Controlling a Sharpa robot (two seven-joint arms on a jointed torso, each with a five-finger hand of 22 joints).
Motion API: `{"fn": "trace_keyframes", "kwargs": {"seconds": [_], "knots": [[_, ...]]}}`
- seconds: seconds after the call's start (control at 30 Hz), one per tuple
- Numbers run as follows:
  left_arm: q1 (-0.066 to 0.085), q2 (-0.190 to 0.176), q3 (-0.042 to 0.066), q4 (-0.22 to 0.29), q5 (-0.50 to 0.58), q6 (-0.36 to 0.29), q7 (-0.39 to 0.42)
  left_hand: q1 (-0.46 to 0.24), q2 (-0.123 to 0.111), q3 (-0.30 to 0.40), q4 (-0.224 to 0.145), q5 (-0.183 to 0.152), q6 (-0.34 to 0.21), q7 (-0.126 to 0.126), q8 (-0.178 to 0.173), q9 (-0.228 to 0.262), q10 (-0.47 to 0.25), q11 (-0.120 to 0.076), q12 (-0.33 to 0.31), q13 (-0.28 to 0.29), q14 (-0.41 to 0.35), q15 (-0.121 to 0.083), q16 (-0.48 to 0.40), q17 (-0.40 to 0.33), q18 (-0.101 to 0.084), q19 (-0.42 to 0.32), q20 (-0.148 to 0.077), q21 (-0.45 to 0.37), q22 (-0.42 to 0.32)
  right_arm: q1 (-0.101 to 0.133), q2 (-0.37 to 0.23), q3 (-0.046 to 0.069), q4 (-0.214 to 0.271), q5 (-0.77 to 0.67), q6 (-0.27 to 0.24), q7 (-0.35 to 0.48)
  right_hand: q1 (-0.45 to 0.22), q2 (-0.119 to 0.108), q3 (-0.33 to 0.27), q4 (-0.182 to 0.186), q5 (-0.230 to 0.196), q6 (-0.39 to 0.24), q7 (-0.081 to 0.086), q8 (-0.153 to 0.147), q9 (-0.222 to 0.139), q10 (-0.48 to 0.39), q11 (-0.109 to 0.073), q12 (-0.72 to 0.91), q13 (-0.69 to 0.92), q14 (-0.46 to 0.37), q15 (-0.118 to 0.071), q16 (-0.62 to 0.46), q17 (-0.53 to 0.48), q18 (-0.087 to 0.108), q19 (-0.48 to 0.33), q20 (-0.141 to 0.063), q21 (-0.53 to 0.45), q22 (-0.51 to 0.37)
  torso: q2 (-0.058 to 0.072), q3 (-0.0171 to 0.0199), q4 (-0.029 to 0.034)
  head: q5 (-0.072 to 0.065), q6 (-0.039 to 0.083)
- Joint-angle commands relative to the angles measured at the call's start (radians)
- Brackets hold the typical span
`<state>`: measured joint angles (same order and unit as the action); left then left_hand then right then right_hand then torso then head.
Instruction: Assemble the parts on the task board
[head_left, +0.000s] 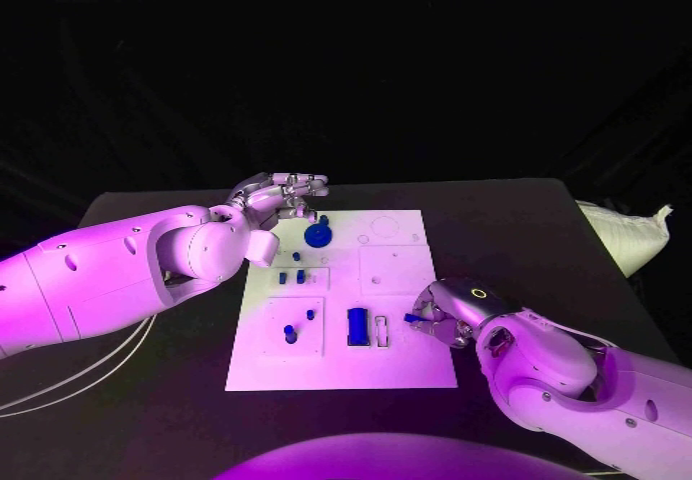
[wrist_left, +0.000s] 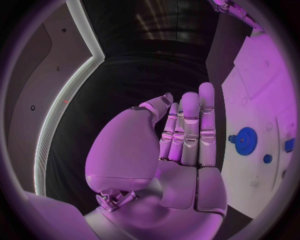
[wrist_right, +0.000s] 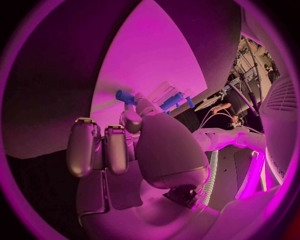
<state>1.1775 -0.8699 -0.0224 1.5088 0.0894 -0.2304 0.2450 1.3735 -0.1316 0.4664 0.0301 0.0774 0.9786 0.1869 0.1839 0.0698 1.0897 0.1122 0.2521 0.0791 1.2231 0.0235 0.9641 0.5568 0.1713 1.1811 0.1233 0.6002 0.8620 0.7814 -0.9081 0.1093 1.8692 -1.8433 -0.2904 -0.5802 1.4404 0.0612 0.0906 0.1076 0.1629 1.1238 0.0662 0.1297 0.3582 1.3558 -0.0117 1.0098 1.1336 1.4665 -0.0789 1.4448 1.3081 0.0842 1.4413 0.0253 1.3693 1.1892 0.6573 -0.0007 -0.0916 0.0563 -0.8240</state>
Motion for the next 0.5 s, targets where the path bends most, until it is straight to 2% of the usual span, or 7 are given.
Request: {"fn": "trace_keyframes", "kwargs": {"seconds": [0.03, 0.23, 0.27, 0.33, 0.37, 0.5], "knots": [[0.0, 0.0, 0.001, 0.002, -0.005, 0.018, 0.004, 0.002, 0.008, -0.006, -0.001, 0.001, -0.007, 0.0, 0.002, -0.001, -0.009, -0.001, 0.006, 0.001, -0.008, 0.0, 0.006, -0.001, 0.012, 0.004, 0.0, -0.005, -0.001, -0.001, 0.003, 0.001, 0.007, 0.114, -0.12, -0.004, -0.027, -0.016, 0.031, 0.008, 0.008, 0.016, -0.008, 0.005, 0.007, 0.015, -0.008, 0.002, 0.008, 0.07, -0.008, 0.003, 0.076, -0.011, 0.0, -0.007, 0.005, 0.001, -0.001, -0.0007, -0.0003, 0.002, 0.0], [0.0, 0.0, 0.001, 0.004, -0.005, 0.019, 0.004, 0.002, 0.008, -0.006, -0.001, 0.001, -0.007, 0.0, 0.002, -0.001, -0.009, -0.001, 0.006, 0.001, -0.008, 0.0, 0.006, -0.001, 0.012, 0.004, 0.0, -0.005, -0.001, 0.0, 0.013, 0.002, 0.011, 0.198, -0.139, -0.009, -0.049, -0.034, 0.054, 0.017, 0.016, 0.018, -0.008, 0.004, 0.008, 0.018, -0.008, 0.004, 0.012, 0.07, -0.008, 0.004, 0.078, -0.011, 0.0, -0.006, 0.005, 0.001, 0.0, -0.0009, -0.0008, 0.0, -0.002], [0.0, 0.001, 0.001, 0.004, -0.005, 0.019, 0.004, 0.002, 0.008, -0.006, -0.001, 0.001, -0.007, 0.0, 0.002, -0.001, -0.009, -0.001, 0.006, 0.001, -0.008, 0.0, 0.006, -0.001, 0.012, 0.004, 0.0, -0.005, -0.001, 0.0, 0.015, 0.002, 0.01, 0.204, -0.136, -0.011, -0.06, -0.043, 0.059, 0.022, 0.028, 0.02, -0.008, 0.004, 0.009, 0.02, -0.009, 0.007, 0.015, 0.07, -0.008, 0.005, 0.08, -0.011, 0.001, -0.006, 0.006, 0.004, 0.0, -0.0012, -0.0004, -0.001, -0.001], [0.0, 0.001, 0.001, 0.004, -0.006, 0.019, 0.003, 0.002, 0.008, -0.006, -0.001, 0.001, -0.007, 0.0, 0.002, -0.001, -0.009, -0.001, 0.006, 0.001, -0.008, 0.0, 0.006, -0.001, 0.012, 0.004, 0.0, -0.005, -0.001, 0.0, 0.019, 0.002, 0.007, 0.213, -0.127, -0.016, -0.089, -0.066, 0.062, 0.036, 0.09, 0.025, -0.009, 0.004, 0.01, 0.026, -0.009, 0.015, 0.022, 0.072, -0.009, 0.009, 0.085, -0.013, 0.004, -0.006, 0.01, 0.01, -0.001, -0.0014, -0.0005, 0.0, -0.001], [0.0, 0.001, 0.001, 0.005, -0.006, 0.02, 0.003, 0.002, 0.008, -0.006, -0.001, 0.001, -0.007, 0.0, 0.002, -0.001, -0.009, -0.001, 0.006, 0.001, -0.008, 0.0, 0.006, -0.001, 0.012, 0.004, 0.0, -0.005, -0.001, 0.0, 0.021, 0.003, 0.005, 0.217, -0.12, -0.018, -0.098, -0.071, 0.063, 0.041, 0.103, 0.026, -0.009, 0.004, 0.01, 0.027, -0.009, 0.017, 0.024, 0.072, -0.008, 0.01, 0.087, -0.013, 0.005, -0.007, 0.011, 0.012, -0.001, -0.0018, -0.0002, 0.0, -0.001], [0.0, 0.002, 0.001, 0.005, -0.006, 0.02, 0.002, 0.002, 0.008, -0.006, -0.001, 0.001, -0.007, 0.0, 0.002, -0.001, -0.009, -0.001, 0.006, 0.001, -0.008, 0.0, 0.006, -0.001, 0.012, 0.004, 0.0, -0.005, -0.001, 0.001, 0.03, 0.003, -0.001, 0.243, -0.086, -0.024, -0.126, -0.083, 0.064, 0.058, 0.119, 0.03, -0.009, 0.003, 0.01, 0.032, -0.009, 0.023, 0.031, 0.073, -0.008, 0.013, 0.091, -0.014, 0.007, -0.007, 0.014, 0.017, -0.001, -0.0009, 0.0008, 0.0, -0.002]]}}
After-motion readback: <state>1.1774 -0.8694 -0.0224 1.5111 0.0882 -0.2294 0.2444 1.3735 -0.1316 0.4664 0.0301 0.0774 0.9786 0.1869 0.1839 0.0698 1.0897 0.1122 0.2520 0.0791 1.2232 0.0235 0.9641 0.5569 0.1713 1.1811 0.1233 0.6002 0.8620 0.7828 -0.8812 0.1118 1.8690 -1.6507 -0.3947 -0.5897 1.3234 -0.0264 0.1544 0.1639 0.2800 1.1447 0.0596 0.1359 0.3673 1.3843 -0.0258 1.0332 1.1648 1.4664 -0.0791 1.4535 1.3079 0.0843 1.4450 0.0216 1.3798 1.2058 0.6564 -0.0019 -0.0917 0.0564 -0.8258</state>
